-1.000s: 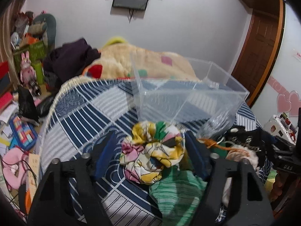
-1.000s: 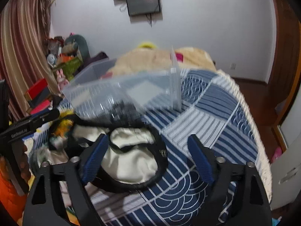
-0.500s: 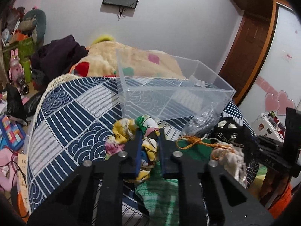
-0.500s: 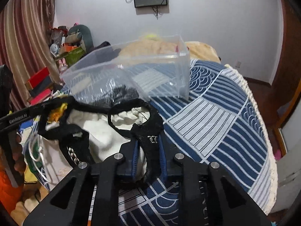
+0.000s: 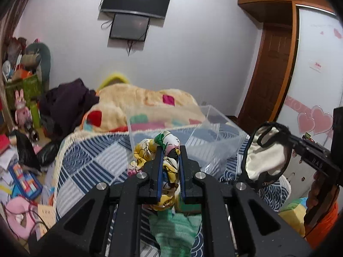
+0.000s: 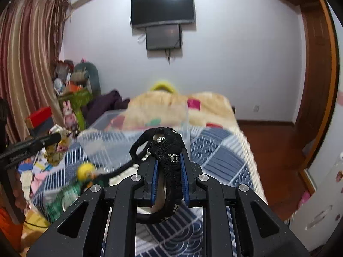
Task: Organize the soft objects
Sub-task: 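Carry the floral cloth and white bag into the clear box and open both tools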
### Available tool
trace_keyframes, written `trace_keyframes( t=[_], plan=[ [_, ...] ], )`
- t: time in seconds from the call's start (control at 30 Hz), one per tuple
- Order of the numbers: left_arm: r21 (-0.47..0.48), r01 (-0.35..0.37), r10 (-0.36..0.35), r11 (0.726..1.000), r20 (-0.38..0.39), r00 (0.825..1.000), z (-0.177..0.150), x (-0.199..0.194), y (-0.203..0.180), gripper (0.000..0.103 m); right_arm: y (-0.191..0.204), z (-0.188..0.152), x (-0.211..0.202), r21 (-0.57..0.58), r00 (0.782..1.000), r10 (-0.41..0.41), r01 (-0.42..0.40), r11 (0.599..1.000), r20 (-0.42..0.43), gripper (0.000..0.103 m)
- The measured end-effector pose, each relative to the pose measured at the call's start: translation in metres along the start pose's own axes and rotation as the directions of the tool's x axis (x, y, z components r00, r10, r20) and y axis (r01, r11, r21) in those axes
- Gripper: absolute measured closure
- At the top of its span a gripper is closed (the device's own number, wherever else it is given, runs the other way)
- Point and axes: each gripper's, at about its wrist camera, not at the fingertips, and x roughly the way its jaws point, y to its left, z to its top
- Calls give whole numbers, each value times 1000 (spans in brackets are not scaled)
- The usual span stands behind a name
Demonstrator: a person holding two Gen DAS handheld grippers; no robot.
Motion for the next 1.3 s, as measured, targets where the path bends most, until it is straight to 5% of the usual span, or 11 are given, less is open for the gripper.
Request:
trace_keyframes(
  t=[0.23,0.6,0.83,1.07,1.3],
  plan=[
    [27,4,-4,1000,29,1000,24,17,-3,91,7,32,5,2,995,-9,9,1000,104,88],
    [32,-1,3,1000,-62,998,38,78,5,91,22,63,51,-4,989,10,-9,1000,148,88],
    [46,23,-15,999,-166,986,34,121,3,91,29,39,104,-62,1000,11,-12,998,-17,88],
    [110,25,1,994,-233,972,26,143,-7,90,28,14,128,-108,982,21,-41,993,-186,88],
    [101,43,-19,994,-230,973,21,135,-12,54,26,8,123,-121,961,42,-78,990,-274,78]
  ],
)
